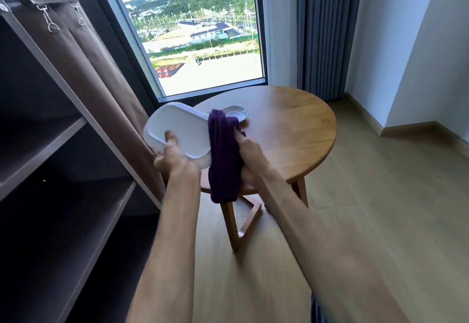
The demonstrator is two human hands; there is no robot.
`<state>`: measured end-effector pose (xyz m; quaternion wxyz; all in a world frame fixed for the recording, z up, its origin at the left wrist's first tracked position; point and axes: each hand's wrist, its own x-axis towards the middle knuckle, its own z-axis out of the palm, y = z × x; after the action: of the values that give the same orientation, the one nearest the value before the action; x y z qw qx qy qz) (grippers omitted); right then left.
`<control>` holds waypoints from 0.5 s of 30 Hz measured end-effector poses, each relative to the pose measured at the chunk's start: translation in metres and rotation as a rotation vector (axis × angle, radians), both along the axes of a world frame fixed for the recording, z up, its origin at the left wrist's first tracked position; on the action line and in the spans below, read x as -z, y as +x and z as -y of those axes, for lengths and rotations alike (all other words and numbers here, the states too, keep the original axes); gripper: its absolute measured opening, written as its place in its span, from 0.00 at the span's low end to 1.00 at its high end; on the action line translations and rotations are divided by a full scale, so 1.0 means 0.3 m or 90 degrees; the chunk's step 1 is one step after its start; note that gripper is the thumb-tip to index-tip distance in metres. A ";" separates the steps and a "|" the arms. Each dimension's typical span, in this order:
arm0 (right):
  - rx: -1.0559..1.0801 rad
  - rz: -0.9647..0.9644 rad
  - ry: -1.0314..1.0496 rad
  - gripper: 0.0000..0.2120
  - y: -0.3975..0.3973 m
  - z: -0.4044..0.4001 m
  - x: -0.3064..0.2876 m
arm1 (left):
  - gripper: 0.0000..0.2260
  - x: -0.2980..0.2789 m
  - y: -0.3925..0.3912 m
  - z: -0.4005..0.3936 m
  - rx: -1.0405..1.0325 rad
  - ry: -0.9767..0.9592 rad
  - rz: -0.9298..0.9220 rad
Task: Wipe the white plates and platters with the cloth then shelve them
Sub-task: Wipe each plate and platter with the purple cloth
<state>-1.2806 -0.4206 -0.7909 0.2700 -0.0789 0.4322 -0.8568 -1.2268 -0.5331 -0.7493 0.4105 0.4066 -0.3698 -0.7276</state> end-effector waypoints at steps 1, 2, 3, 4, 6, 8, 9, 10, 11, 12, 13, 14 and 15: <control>0.022 0.008 -0.019 0.23 0.029 0.011 0.029 | 0.21 -0.017 -0.008 0.007 0.019 -0.019 0.012; 0.044 0.003 -0.039 0.23 0.049 0.020 0.046 | 0.21 -0.031 -0.011 0.006 0.044 -0.049 0.025; 0.064 -0.007 -0.057 0.20 0.058 0.020 0.048 | 0.21 -0.037 -0.012 0.003 0.062 -0.079 0.040; 0.076 -0.021 -0.071 0.16 0.057 0.024 0.034 | 0.22 -0.042 -0.006 0.001 0.076 -0.102 0.056; 0.085 -0.079 -0.067 0.10 0.037 0.017 -0.017 | 0.25 -0.037 0.007 0.012 0.106 -0.124 0.073; 0.070 -0.161 -0.045 0.09 0.022 0.009 -0.069 | 0.28 -0.033 0.012 0.038 0.179 -0.104 0.078; 0.054 -0.201 -0.032 0.09 0.022 0.003 -0.088 | 0.27 -0.036 0.015 0.039 0.242 -0.062 0.050; 0.033 -0.239 -0.017 0.09 0.026 -0.001 -0.099 | 0.25 -0.042 0.018 0.032 0.308 -0.010 0.015; 0.013 -0.275 0.001 0.09 0.035 -0.005 -0.111 | 0.23 -0.049 0.024 0.019 0.352 0.036 -0.020; 0.005 -0.308 0.026 0.11 0.045 -0.005 -0.125 | 0.22 -0.050 0.026 0.007 0.368 0.068 -0.045; 0.010 -0.339 0.055 0.14 0.054 -0.001 -0.139 | 0.22 -0.050 0.027 -0.001 0.363 0.081 -0.059; 0.029 -0.374 0.093 0.16 0.058 0.004 -0.155 | 0.20 -0.045 0.022 -0.011 0.361 0.083 -0.078; 0.059 -0.418 0.137 0.16 0.058 0.013 -0.171 | 0.20 -0.039 0.026 -0.029 0.376 0.075 -0.105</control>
<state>-1.2631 -0.4245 -0.7395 0.0841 -0.3012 0.5871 -0.7467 -1.2190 -0.5246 -0.7375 0.1857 0.2439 -0.3945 -0.8663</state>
